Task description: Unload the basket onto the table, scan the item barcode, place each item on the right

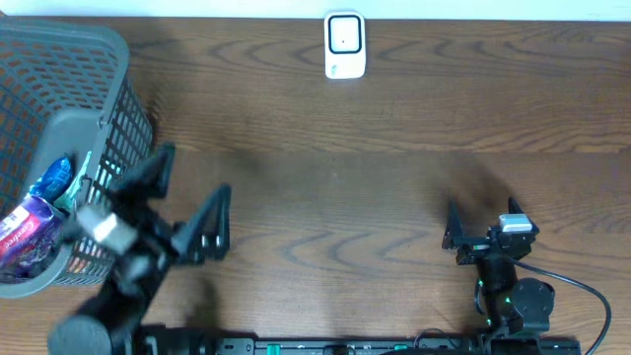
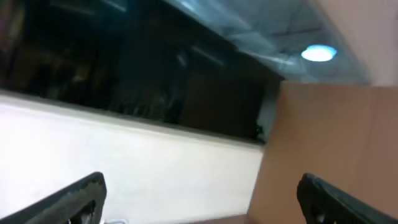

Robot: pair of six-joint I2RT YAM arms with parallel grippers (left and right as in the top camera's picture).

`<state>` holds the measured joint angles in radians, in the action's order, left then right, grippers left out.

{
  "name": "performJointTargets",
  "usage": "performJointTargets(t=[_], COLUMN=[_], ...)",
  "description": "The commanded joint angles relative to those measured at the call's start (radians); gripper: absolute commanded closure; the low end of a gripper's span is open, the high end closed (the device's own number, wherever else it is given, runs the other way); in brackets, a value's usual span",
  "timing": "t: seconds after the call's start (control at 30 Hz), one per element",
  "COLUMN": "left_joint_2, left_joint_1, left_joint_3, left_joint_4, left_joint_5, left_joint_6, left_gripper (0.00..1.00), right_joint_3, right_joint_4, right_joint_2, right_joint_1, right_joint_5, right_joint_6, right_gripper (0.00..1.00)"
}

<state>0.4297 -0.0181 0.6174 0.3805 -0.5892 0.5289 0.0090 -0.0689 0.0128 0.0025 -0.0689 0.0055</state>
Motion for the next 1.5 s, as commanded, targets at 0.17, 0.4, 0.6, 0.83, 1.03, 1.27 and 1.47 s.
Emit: performJointTargets(t=[0.17,0.4,0.6,0.83,1.03,1.27,1.47], left_joint_2=[0.549,0.873,1.032,1.080,1.156,1.317,1.412], left_joint_1=[-0.003,-0.133,-0.488,-0.520,-0.624,-0.690,-0.687], left_joint_3=[0.757,1.188,1.200,1.191,1.091,1.038,1.038], left_joint_4=[-0.900,-1.174,-1.354,-1.439,-1.495,-1.577,-1.570], left_joint_5=[0.328,0.924,0.885,0.788,0.791,0.775,0.766], left_joint_6=[-0.448,-0.574,-0.440,-0.438,-0.213,-0.145,-0.150], left_gripper=[0.02,0.02,0.02,0.02,0.02,0.02,0.02], right_joint_3=[-0.003,-0.003,-0.003,-0.003,-0.003,-0.003,-0.003], right_joint_4=[-0.002,-0.002,-0.002,-0.002,-0.002,-0.002,-0.002], right_joint_2=[-0.003,-0.003,-0.003,-0.003,-0.003,-0.003,-0.003], right_joint_1=[0.006,0.006,0.006,0.006,0.006,0.006,0.006], right_joint_5=[0.008,0.008,0.008,0.008,0.008,0.008,0.008], right_joint_6=[-0.014,-0.014,-0.014,-0.014,-0.014,-0.014,-0.014], right_gripper=[0.01,0.01,0.01,0.01,0.01,0.01,0.01])
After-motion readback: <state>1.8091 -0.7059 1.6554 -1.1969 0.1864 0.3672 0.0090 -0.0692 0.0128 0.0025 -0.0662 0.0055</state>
